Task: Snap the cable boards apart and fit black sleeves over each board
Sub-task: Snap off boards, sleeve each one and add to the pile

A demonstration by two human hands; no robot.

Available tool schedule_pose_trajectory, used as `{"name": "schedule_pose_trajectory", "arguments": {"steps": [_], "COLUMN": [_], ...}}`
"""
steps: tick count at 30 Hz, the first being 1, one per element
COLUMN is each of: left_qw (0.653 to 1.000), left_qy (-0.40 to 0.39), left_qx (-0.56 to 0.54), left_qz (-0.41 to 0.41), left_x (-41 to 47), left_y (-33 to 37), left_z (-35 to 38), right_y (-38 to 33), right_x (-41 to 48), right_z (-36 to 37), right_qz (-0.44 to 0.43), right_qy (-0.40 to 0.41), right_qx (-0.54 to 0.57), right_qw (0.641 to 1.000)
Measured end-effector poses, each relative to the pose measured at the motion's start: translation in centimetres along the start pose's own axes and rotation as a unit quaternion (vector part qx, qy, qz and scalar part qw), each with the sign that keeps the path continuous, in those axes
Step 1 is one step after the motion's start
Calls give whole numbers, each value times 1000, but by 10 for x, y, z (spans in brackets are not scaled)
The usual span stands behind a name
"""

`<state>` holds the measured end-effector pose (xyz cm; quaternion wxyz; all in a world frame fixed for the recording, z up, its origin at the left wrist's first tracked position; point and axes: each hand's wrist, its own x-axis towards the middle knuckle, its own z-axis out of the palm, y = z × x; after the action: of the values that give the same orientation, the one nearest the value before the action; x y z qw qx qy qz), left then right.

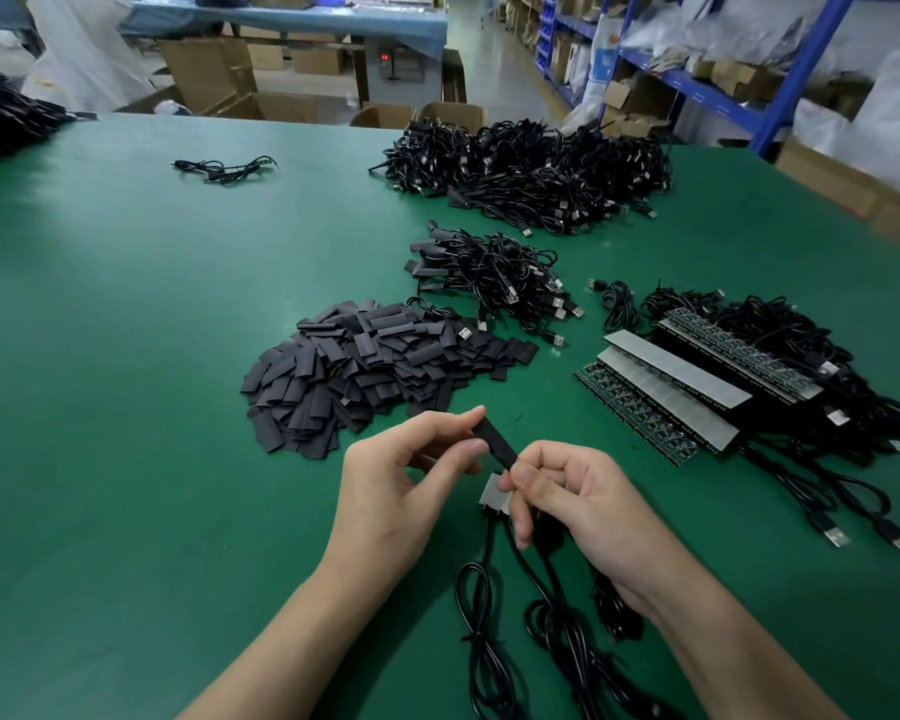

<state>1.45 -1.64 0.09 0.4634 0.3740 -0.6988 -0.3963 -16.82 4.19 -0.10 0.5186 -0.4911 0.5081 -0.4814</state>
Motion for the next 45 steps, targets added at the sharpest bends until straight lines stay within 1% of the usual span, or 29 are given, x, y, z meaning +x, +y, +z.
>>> {"name": "schedule_pose_trajectory", "arguments": {"steps": [7,14,15,18,22,25,27,29,31,33,34,36,37,39,40,43,45], "left_qw": [1000,1000,1000,990,969,954,945,939,940,952,965,992,995,979,969,944,929], "left_qy": [-11,-10,-8,-2,24,79,106,113,105,82,64,9,-27,-86,-103,-135,-166], "left_qx": [6,6,-13,-128,-227,-266,-280,-292,-293,-263,-221,-65,27,177,220,301,331], "left_qz": [19,18,3,-65,-97,-118,-130,-139,-138,-131,-129,-107,-87,-53,-42,-4,18], "left_x": [1,2,3,3,6,10,12,12,12,11,11,8,5,2,1,-1,-2], "left_y": [1,-1,-2,-3,-2,-5,-6,-6,-6,-9,-10,-14,-15,-14,-14,-16,-16], "left_z": [-1,0,0,2,0,-6,-9,-9,-9,-9,-8,-5,-2,2,2,2,3], "right_y": [3,3,2,1,-4,-7,-7,-5,-5,-6,-6,-8,-9,-11,-12,-20,-31], "right_x": [1,1,1,2,1,-1,-4,-5,-4,-4,-3,-2,-1,2,4,17,36], "right_z": [-1,-1,-1,2,-2,-12,-13,-10,-7,-8,-10,-15,-18,-24,-27,-34,-34], "right_qz": [8,0,-3,-10,-8,-3,-5,-17,-28,-30,-31,-40,-46,-60,-62,-68,-78], "right_qy": [2,2,3,6,22,51,46,35,43,56,65,96,118,162,179,216,231], "right_qx": [3,-2,-2,-19,-84,-166,-209,-234,-249,-238,-223,-188,-172,-154,-153,-166,-204], "right_qw": [1000,1000,1000,1000,996,985,977,971,967,969,972,977,977,973,970,960,948]}}
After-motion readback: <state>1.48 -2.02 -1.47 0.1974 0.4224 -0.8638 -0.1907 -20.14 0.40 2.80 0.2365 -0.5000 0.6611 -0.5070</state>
